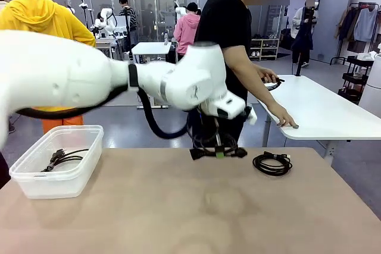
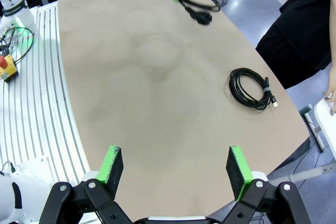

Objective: Organize and store the cables.
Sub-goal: Place the Power Cable into the Organizing box.

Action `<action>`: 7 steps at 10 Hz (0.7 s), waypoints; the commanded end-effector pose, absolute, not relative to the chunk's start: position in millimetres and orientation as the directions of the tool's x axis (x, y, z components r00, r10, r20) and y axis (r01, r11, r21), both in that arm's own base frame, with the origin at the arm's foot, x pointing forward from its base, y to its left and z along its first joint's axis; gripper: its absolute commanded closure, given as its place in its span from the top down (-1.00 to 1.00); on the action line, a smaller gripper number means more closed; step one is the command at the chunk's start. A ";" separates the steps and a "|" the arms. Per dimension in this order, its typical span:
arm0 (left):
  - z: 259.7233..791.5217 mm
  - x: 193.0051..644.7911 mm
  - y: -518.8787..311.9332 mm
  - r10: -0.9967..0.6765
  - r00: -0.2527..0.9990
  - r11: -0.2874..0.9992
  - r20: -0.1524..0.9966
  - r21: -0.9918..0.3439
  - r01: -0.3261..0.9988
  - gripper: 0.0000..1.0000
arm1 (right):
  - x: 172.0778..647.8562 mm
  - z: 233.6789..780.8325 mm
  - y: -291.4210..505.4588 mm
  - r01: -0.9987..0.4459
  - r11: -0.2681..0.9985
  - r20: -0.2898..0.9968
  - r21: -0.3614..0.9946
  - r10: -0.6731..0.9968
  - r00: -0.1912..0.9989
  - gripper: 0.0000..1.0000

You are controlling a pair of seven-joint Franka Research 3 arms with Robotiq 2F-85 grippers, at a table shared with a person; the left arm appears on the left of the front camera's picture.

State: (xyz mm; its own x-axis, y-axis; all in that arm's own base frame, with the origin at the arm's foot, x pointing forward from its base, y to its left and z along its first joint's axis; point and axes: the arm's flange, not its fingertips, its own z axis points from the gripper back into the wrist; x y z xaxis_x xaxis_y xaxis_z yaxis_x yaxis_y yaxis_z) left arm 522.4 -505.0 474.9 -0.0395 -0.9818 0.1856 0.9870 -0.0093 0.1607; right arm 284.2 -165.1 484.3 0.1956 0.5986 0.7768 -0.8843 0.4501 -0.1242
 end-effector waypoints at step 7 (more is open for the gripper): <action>504.4 510.8 -491.5 -0.980 -0.067 -0.037 0.189 0.160 0.986 -0.81 | 284.6 485.5 -166.1 -0.889 0.437 0.782 -0.137 0.599 0.174 1.00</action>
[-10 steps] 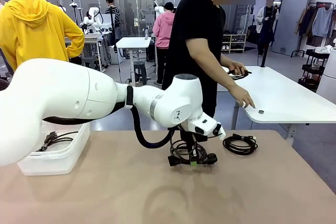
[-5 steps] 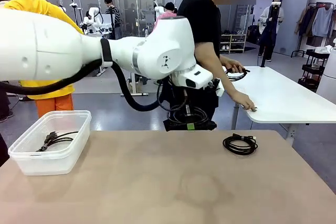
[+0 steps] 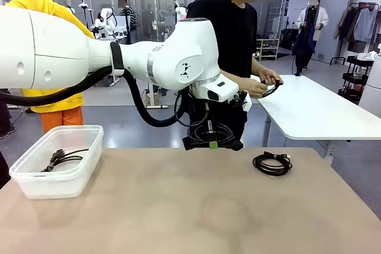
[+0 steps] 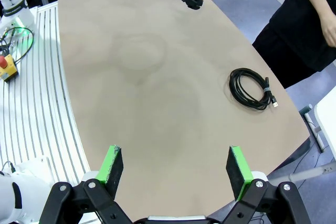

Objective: Organize and store the cables.
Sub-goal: Place the Power Cable into the Organizing box.

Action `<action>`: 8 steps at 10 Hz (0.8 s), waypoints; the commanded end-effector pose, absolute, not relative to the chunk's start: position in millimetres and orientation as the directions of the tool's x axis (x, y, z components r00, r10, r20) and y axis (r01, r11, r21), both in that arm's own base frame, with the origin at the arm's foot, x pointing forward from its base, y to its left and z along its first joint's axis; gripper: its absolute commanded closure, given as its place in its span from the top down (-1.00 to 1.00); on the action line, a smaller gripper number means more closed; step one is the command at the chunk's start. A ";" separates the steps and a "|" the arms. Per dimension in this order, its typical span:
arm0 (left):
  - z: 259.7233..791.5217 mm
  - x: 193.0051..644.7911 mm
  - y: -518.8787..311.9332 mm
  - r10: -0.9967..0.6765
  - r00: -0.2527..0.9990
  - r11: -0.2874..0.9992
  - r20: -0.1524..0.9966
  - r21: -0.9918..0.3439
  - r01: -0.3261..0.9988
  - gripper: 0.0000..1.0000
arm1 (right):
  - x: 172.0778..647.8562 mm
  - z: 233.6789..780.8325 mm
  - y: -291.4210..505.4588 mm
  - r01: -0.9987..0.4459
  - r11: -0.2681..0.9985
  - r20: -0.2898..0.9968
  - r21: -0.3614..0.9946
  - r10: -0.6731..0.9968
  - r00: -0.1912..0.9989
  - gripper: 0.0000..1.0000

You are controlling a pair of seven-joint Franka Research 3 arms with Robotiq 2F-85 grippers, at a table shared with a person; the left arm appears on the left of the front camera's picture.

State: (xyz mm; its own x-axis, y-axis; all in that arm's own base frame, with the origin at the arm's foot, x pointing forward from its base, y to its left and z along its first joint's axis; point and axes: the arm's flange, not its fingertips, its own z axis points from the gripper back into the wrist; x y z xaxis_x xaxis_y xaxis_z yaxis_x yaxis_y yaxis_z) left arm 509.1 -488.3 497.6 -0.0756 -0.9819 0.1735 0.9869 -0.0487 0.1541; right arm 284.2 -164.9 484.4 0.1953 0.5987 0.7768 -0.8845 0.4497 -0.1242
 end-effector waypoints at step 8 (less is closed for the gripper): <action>530.2 500.9 -280.3 -0.981 -0.133 -0.106 0.138 0.190 0.976 -0.66 | 284.6 485.5 -166.1 -0.889 0.437 0.782 -0.137 0.599 0.174 1.00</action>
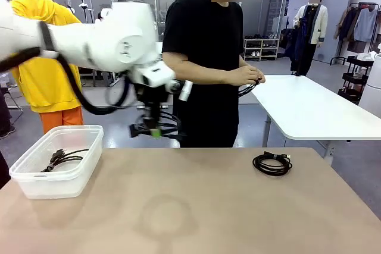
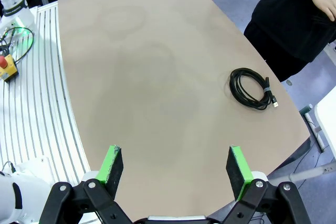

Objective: Organize and store the cables.
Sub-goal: Place the Power Cable into the Organizing box.

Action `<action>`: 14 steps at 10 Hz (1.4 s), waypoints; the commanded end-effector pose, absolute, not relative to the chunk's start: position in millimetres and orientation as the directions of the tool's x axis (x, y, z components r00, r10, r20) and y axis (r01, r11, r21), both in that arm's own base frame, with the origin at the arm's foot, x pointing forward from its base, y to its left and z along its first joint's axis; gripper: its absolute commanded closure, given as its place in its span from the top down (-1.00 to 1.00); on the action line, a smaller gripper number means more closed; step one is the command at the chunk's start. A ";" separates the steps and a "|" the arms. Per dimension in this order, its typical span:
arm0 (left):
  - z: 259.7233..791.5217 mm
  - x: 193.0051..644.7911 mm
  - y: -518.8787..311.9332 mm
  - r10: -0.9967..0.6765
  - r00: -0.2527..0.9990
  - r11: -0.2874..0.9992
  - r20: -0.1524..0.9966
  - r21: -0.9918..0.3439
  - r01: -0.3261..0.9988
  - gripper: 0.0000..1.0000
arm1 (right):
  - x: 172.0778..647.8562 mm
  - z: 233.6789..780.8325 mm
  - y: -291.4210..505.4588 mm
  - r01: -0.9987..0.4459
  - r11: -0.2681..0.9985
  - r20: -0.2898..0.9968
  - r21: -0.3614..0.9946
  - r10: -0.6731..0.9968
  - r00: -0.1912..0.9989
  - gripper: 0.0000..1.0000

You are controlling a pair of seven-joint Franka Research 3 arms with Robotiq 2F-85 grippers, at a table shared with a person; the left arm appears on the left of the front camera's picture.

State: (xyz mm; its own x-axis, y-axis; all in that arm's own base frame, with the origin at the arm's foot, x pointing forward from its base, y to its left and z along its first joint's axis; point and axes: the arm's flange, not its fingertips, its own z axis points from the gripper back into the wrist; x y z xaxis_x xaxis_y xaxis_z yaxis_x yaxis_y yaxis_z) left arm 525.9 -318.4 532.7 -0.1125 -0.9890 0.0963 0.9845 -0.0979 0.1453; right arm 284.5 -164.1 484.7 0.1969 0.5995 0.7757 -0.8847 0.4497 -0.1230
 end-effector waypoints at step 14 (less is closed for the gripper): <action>543.4 509.7 -124.7 -0.990 -0.137 -0.123 0.027 0.302 0.945 -0.66 | 284.6 485.5 -166.1 -0.889 0.437 0.782 -0.137 0.599 0.174 1.00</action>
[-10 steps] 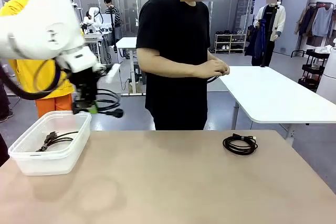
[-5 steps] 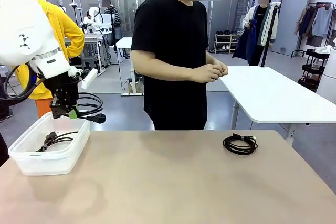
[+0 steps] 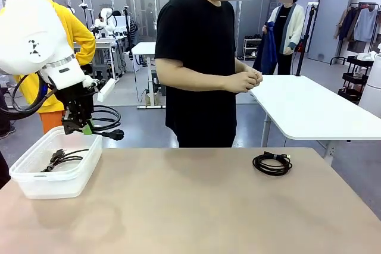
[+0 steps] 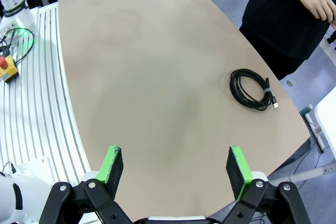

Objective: Organize and store the cables.
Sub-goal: Place the Power Cable into the Organizing box.

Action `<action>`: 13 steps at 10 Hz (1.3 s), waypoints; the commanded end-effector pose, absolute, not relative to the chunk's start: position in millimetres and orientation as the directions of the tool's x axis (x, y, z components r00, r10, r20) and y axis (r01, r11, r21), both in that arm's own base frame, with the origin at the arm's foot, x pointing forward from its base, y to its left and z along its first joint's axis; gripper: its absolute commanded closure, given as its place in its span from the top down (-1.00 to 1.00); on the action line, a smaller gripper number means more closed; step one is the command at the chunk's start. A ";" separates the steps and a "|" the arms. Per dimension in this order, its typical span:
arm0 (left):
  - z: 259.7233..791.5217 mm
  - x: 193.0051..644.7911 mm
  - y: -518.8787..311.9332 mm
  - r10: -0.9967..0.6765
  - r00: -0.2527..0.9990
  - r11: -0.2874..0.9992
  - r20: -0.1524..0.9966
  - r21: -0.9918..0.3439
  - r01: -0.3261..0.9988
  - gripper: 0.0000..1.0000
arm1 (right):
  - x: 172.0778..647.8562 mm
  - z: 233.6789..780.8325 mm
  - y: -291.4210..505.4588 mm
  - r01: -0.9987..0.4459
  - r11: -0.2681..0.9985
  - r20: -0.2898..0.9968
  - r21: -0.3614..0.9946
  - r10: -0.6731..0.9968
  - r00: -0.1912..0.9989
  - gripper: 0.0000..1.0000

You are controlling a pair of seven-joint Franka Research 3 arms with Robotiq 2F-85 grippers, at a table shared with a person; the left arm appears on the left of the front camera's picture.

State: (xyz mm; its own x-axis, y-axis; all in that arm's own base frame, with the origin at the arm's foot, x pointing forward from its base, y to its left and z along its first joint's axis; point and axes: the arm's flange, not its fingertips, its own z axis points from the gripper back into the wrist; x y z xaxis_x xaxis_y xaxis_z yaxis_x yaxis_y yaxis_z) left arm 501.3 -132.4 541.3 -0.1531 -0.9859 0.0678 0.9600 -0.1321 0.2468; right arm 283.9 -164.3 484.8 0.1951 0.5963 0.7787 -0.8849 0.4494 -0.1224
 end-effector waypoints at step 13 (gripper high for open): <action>429.9 582.7 20.7 -0.985 -0.044 -0.011 0.167 0.195 0.981 -0.66 | 284.6 485.5 -166.1 -0.889 0.437 0.782 -0.137 0.599 0.174 1.00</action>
State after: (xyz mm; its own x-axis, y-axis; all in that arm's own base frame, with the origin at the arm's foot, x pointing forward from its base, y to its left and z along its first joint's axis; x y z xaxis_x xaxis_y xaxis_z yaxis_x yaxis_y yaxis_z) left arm 576.8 20.3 420.9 -0.0713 -0.9809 0.1811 0.9765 -0.0316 0.2132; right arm 284.2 -164.5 484.1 0.1965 0.5968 0.7779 -0.8853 0.4490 -0.1208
